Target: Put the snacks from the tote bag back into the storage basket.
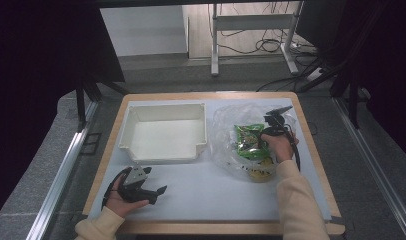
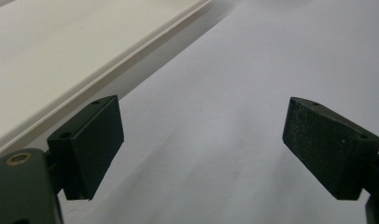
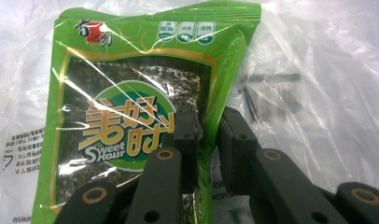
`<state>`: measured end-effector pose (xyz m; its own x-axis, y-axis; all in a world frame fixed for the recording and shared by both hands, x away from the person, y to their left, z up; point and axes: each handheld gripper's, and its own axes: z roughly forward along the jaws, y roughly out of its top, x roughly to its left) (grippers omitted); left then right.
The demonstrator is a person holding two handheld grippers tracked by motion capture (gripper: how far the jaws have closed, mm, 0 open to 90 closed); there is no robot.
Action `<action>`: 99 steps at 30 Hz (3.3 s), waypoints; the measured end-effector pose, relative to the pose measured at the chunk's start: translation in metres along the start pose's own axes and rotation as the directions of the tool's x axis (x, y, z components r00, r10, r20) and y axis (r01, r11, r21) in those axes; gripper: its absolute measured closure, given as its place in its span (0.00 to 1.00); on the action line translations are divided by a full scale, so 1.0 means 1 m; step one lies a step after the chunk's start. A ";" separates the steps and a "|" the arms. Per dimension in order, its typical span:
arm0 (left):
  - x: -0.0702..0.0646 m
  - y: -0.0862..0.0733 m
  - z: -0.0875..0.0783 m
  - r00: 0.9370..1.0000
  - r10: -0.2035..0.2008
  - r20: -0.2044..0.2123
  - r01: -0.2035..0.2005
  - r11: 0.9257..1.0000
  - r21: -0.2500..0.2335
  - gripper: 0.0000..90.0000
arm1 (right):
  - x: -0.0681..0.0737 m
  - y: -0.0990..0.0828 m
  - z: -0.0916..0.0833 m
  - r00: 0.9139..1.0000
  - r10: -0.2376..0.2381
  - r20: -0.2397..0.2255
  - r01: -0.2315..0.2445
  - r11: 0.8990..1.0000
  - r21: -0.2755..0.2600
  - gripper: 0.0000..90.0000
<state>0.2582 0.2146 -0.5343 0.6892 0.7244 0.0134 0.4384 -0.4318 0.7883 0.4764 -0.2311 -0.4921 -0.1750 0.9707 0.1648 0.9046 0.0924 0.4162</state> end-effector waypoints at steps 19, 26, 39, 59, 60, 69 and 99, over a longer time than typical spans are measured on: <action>0.000 0.000 0.000 1.000 -0.001 -0.003 0.001 1.000 0.000 0.14 | 0.003 -0.002 -0.008 1.000 -0.029 0.005 0.029 0.999 -0.034 1.00; 0.000 0.000 0.000 1.000 -0.002 -0.003 0.002 1.000 -0.002 0.14 | 0.005 -0.003 -0.022 0.998 -0.065 -0.025 0.062 0.994 -0.087 1.00; 0.000 0.000 0.001 1.000 0.000 -0.006 0.000 1.000 0.001 0.14 | -0.009 -0.011 -0.047 0.993 -0.058 -0.099 0.036 0.976 -0.214 1.00; 0.000 0.000 0.001 1.000 0.005 -0.009 -0.005 1.000 0.004 0.14 | -0.019 -0.016 -0.074 0.983 -0.051 -0.176 -0.016 0.933 -0.360 1.00; 0.000 0.000 0.001 1.000 0.005 -0.009 -0.005 1.000 0.005 0.14 | -0.019 -0.016 -0.074 0.982 -0.053 -0.179 -0.016 0.932 -0.363 1.00; -0.001 0.000 0.001 1.000 0.009 -0.011 -0.009 1.000 0.008 0.14 | -0.014 -0.018 -0.083 0.973 -0.072 -0.218 -0.023 0.914 -0.404 1.00; -0.002 0.000 0.002 1.000 0.010 -0.021 -0.010 1.000 0.011 0.14 | 0.010 -0.015 -0.107 0.940 -0.145 -0.308 -0.026 0.870 -0.492 1.00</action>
<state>0.2581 0.2121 -0.5354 0.6811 0.7314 0.0343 0.4378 -0.4444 0.7816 0.4191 -0.2463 -0.4008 -0.4158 0.8309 0.3698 0.6008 -0.0543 0.7976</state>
